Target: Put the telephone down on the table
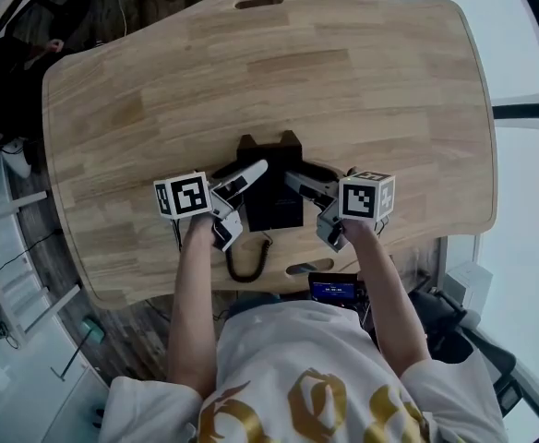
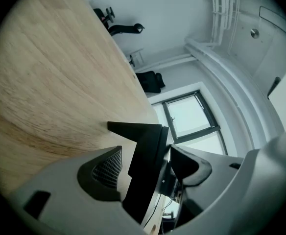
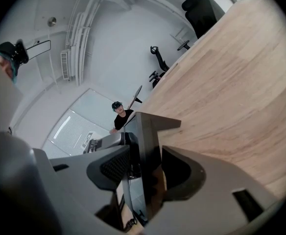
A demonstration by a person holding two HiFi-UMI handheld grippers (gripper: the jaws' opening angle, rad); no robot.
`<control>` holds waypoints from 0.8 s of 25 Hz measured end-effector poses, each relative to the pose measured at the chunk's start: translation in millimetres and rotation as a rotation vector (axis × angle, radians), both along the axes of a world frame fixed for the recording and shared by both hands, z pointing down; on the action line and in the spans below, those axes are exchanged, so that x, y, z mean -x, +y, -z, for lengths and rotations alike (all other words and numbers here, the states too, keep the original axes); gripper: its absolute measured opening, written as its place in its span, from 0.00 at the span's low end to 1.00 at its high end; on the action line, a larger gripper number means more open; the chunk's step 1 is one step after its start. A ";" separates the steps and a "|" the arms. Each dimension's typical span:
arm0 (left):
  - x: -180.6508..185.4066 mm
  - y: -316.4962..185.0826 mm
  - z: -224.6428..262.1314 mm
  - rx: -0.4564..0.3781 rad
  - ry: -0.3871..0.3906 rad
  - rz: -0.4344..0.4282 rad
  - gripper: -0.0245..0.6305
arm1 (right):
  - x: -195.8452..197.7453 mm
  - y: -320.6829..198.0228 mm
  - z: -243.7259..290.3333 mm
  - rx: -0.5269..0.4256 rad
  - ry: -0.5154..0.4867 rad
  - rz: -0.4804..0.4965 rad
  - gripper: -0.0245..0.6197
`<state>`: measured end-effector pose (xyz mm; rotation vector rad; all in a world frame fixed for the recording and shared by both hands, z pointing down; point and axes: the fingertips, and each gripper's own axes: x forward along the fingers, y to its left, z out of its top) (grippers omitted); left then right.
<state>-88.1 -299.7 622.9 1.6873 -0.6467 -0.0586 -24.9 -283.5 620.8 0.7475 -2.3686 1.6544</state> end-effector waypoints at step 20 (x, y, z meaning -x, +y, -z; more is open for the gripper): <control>39.9 16.1 60.6 -0.156 -0.210 0.279 0.49 | -45.9 13.2 74.2 -0.341 0.243 -0.285 0.28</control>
